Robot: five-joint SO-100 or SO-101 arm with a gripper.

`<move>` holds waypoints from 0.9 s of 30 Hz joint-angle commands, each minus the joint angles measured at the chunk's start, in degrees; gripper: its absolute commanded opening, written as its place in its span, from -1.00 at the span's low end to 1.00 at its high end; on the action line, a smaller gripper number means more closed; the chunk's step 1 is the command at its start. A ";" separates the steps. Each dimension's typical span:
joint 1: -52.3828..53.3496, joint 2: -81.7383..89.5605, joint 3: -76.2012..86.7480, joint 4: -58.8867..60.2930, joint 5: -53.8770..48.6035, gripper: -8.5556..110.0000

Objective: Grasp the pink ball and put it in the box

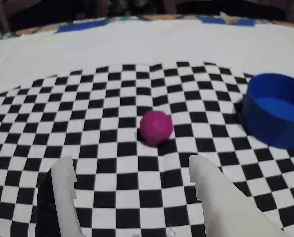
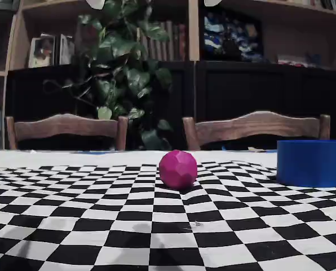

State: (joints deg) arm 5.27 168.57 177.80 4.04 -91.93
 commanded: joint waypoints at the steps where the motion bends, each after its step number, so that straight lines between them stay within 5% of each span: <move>1: 0.62 -2.90 -2.37 -1.05 0.09 -0.41; 27: 0.44 -31.11 -17.40 -8.09 0.35 -0.41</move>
State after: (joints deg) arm 5.19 138.96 163.92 -2.99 -91.93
